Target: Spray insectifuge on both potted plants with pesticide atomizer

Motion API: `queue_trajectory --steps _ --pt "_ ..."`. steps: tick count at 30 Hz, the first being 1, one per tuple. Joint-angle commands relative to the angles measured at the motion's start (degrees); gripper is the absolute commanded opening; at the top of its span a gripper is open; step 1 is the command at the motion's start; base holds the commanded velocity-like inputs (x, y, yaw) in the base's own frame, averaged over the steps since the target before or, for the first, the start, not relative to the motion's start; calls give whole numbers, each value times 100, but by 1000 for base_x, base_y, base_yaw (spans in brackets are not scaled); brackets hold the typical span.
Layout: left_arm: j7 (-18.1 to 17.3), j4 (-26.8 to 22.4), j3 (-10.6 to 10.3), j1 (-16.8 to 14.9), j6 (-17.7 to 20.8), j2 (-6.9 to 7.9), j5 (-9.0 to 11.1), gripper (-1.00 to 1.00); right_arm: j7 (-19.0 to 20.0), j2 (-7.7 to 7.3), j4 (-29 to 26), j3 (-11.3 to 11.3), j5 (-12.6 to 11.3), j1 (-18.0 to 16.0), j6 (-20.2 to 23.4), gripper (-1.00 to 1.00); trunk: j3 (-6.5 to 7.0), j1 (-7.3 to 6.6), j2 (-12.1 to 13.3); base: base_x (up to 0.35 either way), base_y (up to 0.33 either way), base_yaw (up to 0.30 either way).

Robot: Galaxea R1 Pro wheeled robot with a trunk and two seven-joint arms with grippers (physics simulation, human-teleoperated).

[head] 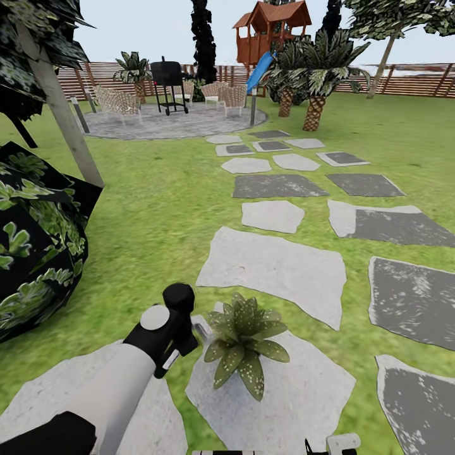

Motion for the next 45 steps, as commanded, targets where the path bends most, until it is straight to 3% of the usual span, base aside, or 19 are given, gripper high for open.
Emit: queue_trajectory --steps 1,4,13,21,22,23,25,33,41,44,45 --pt "-60 13 6 2 56 51 -48 -100 -57 0 2 46 25 -3 -7 100 -4 -1 -2 0 0 0" --pt "-60 55 27 8 51 155 -35 -100 -57 0 5 46 25 -5 -7 100 -4 -1 -2 0 0 0" --pt "-60 -6 10 -18 67 41 -39 -100 -57 0 0 46 25 -5 -7 100 -4 -1 -2 188 0 0" --pt "-60 -17 8 -29 51 109 -72 -100 -57 0 0 46 25 -3 -7 100 -4 -1 -2 47 0 -115" --pt "-60 -17 17 -44 43 203 -96 -100 -57 0 1 46 25 -4 -7 100 -4 -1 -2 0 0 -213" --pt "-60 -12 24 -43 42 489 -105 -100 -57 0 2 46 25 -4 -7 100 -4 -1 -2 0 0 -15" --pt "-60 -10 25 -40 49 572 -101 -100 -57 0 0 46 25 -4 -7 100 -4 -1 -2 -10 0 -4" --pt "-60 67 -12 40 62 501 -47 -100 -57 0 0 46 25 -4 -7 100 -4 -1 -2 -276 43 0" --pt "-60 154 17 544 50 520 -29 -100 -57 0 8 46 25 -3 -7 100 -4 -1 -2 -198 45 0" --pt "-16 159 30 737 50 540 129 -100 -56 0 9 46 25 -4 -7 100 -4 -1 -2 -26 5 0" --pt "193 164 32 841 50 544 419 -100 -56 0 9 46 25 -5 -7 100 -4 -1 -2 -5 1 0"
